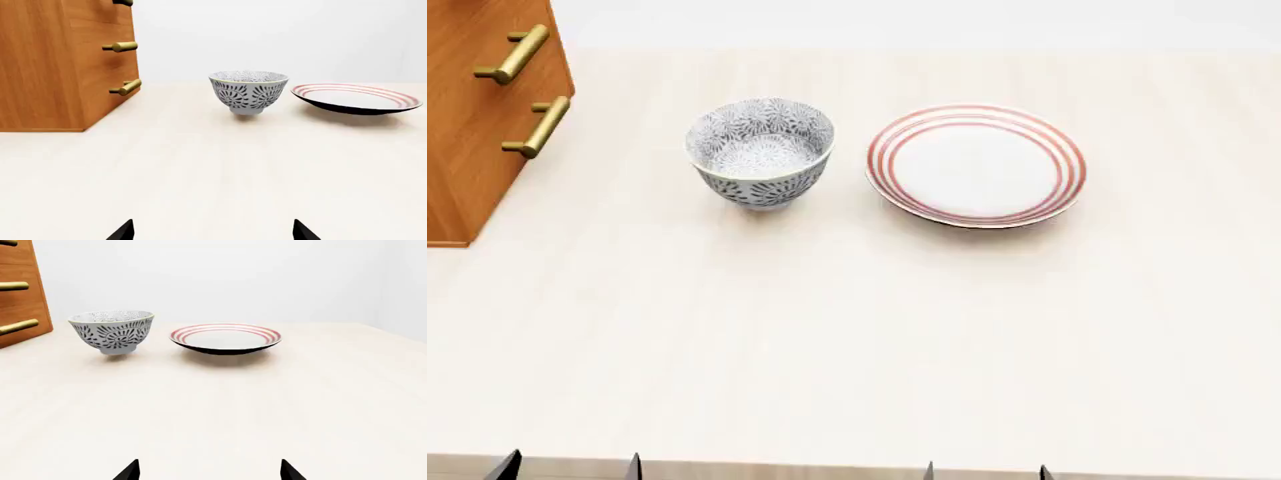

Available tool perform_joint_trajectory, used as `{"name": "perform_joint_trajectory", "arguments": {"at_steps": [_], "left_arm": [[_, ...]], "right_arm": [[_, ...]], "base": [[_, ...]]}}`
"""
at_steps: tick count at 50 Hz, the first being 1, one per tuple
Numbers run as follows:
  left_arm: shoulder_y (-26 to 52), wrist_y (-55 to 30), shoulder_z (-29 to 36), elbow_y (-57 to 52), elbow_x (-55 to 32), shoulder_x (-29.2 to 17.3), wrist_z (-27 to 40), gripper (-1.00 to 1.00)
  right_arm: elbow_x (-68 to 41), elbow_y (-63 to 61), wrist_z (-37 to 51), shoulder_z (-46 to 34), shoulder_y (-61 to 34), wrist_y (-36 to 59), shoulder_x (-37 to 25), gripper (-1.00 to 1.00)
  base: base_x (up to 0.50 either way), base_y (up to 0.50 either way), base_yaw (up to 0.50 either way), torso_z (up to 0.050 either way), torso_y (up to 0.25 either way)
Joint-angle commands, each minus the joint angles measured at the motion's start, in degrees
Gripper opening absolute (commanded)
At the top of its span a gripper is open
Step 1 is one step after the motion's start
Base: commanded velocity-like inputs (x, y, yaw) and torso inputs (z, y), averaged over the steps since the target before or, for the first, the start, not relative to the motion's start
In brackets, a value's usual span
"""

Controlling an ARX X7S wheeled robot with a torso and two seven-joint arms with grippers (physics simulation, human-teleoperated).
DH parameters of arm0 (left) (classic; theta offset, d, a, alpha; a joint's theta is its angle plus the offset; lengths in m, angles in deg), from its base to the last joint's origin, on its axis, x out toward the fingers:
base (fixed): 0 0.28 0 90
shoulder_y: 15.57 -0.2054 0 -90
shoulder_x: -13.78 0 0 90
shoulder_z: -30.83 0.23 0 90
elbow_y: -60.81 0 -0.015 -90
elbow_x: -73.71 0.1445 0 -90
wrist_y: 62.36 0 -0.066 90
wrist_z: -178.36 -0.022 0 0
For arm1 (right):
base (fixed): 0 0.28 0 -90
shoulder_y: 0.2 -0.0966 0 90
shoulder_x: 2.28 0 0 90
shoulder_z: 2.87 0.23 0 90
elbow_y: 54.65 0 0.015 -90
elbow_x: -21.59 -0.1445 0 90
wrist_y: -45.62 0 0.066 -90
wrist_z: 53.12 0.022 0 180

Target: Open the top drawer of the cabinet.

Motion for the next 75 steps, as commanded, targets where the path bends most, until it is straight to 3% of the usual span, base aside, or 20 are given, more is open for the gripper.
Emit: {"name": "perform_joint_trajectory", "arguments": {"at_steps": [1,23,24,44,75], "left_arm": [[0.12,0.29,1.07,0.49,-0.87,-0.91,1.03,1.0],[0.26,-0.16,4.53,0.43,-3.45,-3.59,3.83,1.0],[0.09,-0.35,1.36,0.38,-0.31,-0.84,0.52,1.0],[0.41,-1.32,4.91,0.2,-2.59,-3.62,3.51,1.0],[0.57,-1.26,7.05,-0.08,-5.09,-5.62,5.9,1.0]], "right_arm": [[-1.01,0.09,1.14,-1.05,-0.03,0.07,-0.88,1.0],[-3.8,0.58,4.25,-4.18,-0.26,0.05,-3.51,1.0],[-1.41,0.54,1.53,-1.45,-0.13,0.19,-1.18,1.0],[-3.88,0.56,4.34,-4.31,-0.28,0.0,-3.65,1.0],[-5.91,0.35,6.71,-6.82,-0.37,-0.29,-5.69,1.0]], "base": [[0.0,0.0,0.0,0.0,0.0],[0.0,0.0,0.0,0.0,0.0],[0.0,0.0,0.0,0.0,0.0],[0.0,0.0,0.0,0.0,0.0],[0.0,0.0,0.0,0.05,0.0]]}}
